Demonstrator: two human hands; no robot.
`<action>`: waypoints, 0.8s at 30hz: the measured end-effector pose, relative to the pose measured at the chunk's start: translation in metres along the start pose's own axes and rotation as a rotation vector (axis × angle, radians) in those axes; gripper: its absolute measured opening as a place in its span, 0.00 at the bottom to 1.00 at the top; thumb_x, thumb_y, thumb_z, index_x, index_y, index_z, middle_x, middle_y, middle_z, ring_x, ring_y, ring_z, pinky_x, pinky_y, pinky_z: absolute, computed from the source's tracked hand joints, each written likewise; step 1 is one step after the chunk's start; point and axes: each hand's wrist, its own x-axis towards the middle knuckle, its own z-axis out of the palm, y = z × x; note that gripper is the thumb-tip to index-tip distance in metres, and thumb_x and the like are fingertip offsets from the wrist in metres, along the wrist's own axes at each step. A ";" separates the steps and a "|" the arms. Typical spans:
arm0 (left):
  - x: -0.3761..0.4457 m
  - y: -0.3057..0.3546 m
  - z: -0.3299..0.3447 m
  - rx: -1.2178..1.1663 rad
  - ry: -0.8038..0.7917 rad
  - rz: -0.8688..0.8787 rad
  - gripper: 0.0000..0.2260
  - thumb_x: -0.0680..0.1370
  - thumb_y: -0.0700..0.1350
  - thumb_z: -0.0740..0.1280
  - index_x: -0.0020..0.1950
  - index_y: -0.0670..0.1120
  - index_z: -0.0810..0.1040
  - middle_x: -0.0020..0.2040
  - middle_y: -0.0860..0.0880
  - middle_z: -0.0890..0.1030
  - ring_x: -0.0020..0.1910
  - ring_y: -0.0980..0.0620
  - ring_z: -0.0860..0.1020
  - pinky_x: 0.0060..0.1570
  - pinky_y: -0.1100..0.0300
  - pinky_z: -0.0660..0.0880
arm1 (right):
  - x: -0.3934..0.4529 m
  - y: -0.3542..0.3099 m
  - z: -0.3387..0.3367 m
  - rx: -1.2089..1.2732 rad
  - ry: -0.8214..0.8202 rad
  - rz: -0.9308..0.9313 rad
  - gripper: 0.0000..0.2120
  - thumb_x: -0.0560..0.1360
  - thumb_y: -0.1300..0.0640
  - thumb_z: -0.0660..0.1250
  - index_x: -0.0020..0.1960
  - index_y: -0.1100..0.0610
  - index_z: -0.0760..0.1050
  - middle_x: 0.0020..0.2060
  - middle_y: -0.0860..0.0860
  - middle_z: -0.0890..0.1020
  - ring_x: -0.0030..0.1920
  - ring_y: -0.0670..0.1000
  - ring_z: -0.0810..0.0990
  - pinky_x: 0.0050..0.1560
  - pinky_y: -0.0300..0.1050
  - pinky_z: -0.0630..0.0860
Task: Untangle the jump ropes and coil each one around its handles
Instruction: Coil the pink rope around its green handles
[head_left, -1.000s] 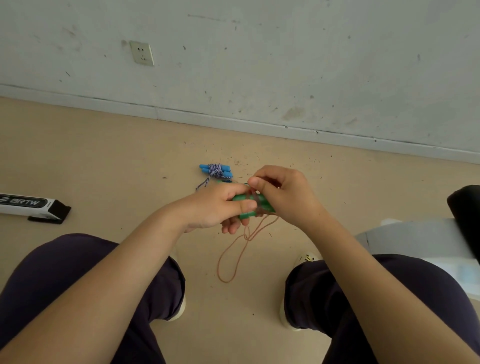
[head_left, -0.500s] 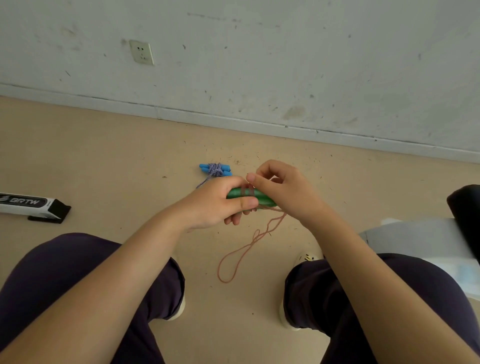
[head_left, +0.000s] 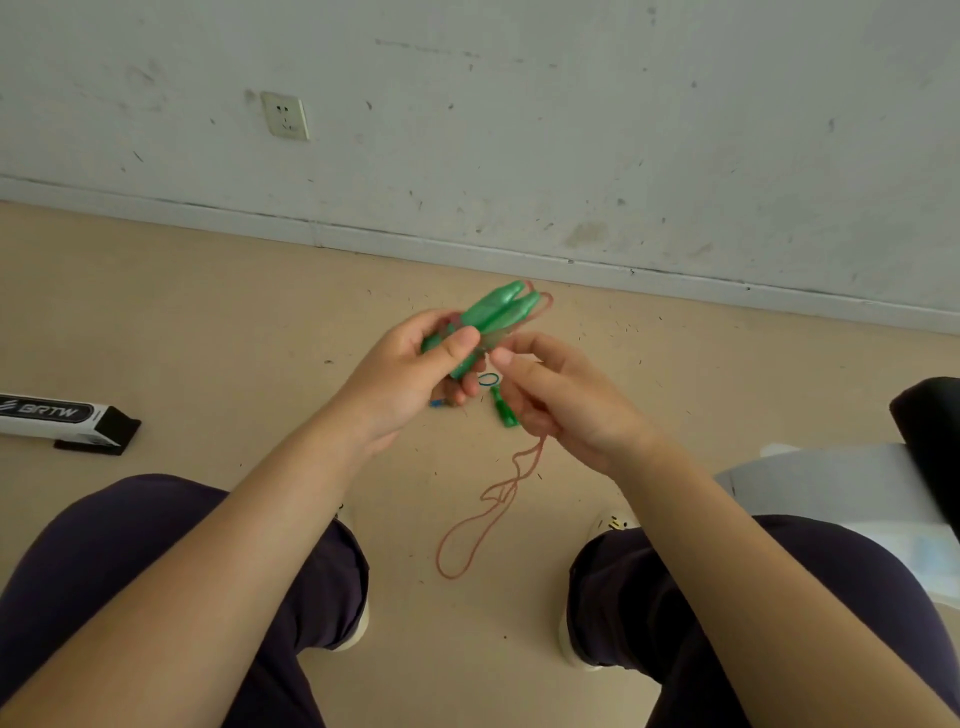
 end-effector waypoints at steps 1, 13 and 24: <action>0.000 -0.001 0.001 0.037 0.005 0.011 0.10 0.82 0.42 0.63 0.62 0.39 0.74 0.41 0.46 0.79 0.33 0.52 0.77 0.33 0.59 0.74 | -0.001 0.000 0.004 -0.062 0.018 -0.016 0.12 0.78 0.50 0.67 0.54 0.59 0.74 0.25 0.45 0.72 0.25 0.46 0.60 0.25 0.39 0.57; -0.005 -0.002 0.002 0.330 -0.116 -0.095 0.09 0.83 0.55 0.58 0.55 0.51 0.73 0.37 0.48 0.78 0.26 0.52 0.74 0.26 0.59 0.68 | 0.000 0.002 0.006 -0.339 0.335 -0.144 0.13 0.79 0.49 0.66 0.47 0.58 0.82 0.21 0.43 0.66 0.23 0.44 0.61 0.25 0.36 0.60; -0.004 -0.003 0.008 0.179 -0.038 -0.072 0.14 0.84 0.49 0.60 0.69 0.48 0.70 0.40 0.45 0.79 0.30 0.49 0.76 0.29 0.59 0.70 | 0.003 0.007 0.008 -0.124 0.269 -0.059 0.12 0.80 0.51 0.65 0.53 0.60 0.77 0.21 0.46 0.66 0.23 0.47 0.59 0.25 0.41 0.58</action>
